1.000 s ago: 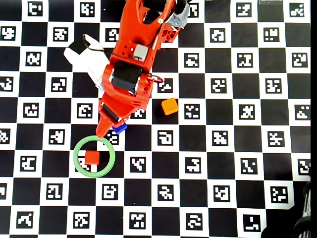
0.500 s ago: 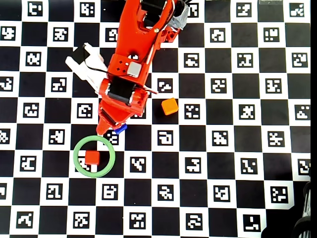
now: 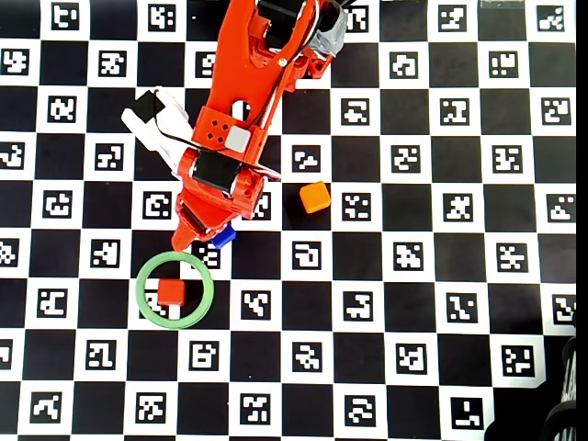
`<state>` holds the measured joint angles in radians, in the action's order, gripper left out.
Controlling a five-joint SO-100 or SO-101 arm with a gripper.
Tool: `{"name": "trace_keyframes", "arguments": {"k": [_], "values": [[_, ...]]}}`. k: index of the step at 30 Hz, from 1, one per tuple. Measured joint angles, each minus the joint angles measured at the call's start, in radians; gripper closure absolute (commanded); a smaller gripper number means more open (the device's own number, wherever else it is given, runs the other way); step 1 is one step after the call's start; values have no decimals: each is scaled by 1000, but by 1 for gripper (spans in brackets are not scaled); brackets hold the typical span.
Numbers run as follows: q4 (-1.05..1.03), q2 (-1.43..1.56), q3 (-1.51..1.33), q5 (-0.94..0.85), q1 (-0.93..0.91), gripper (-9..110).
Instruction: Grab the red cube then put it in the green circle then put the blue cube on top and finally the orange cube on top
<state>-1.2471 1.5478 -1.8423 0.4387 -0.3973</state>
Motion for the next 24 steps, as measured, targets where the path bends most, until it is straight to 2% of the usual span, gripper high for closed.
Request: {"name": "trace_keyframes", "arguments": {"k": [24], "values": [[264,-38,-150,38,54,55]]}}
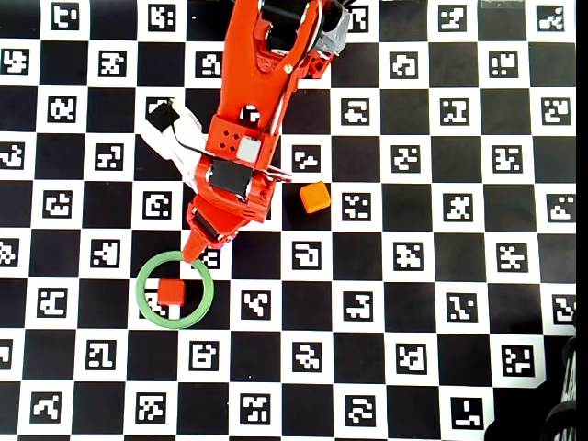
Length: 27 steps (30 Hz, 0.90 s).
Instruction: Grab the red cube then put it in the green circle then put the blue cube on top and finally the orange cube on top
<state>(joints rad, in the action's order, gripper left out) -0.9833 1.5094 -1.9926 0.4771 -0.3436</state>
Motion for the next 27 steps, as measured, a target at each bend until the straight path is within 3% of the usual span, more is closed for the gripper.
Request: {"name": "trace_keyframes", "arguments": {"k": [21,27], "values": [[32,-23,-3,-21,-21,55],[-44,-23,-2,-55,-31,55]]}}
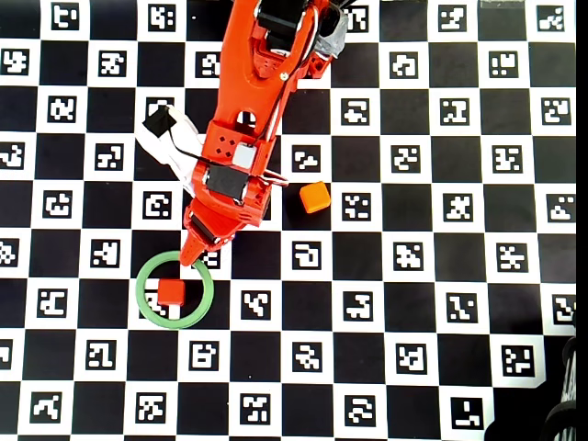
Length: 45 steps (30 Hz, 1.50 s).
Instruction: Grab the red cube then put it in the green circle then put the blue cube on top and finally the orange cube on top
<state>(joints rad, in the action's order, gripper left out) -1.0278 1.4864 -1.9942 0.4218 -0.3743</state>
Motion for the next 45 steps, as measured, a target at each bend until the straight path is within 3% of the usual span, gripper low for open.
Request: {"name": "trace_keyframes", "arguments": {"k": [45], "values": [[-25,0,9,3,-3,58]]}}
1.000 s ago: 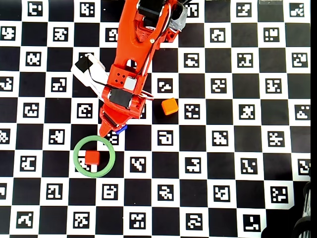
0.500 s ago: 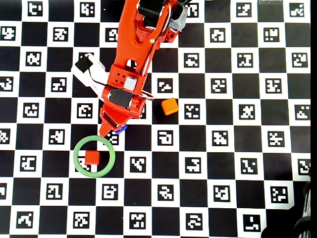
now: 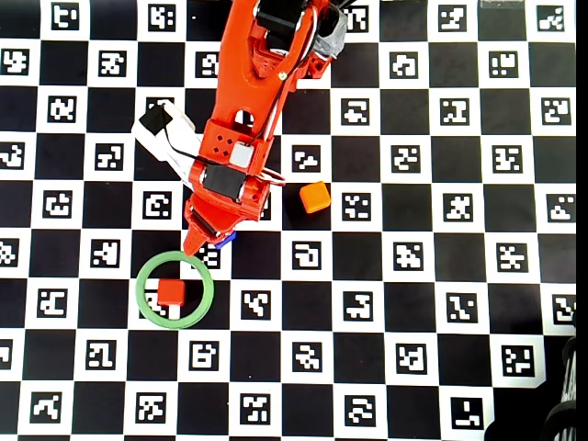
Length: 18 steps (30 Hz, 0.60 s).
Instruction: Grab the red cube then put it in the green circle then put the blue cube on top and finally the orange cube on top
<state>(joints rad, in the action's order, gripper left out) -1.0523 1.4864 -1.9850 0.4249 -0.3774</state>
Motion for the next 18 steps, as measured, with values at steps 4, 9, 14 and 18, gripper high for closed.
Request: {"name": "trace_keyframes", "arguments": {"k": [4,9,14,18], "values": [[14,0,0,18,0,63],[34,0,0,40,0,66],[51,0,0,46,0,70],[71,0,0,58,0,78]]}}
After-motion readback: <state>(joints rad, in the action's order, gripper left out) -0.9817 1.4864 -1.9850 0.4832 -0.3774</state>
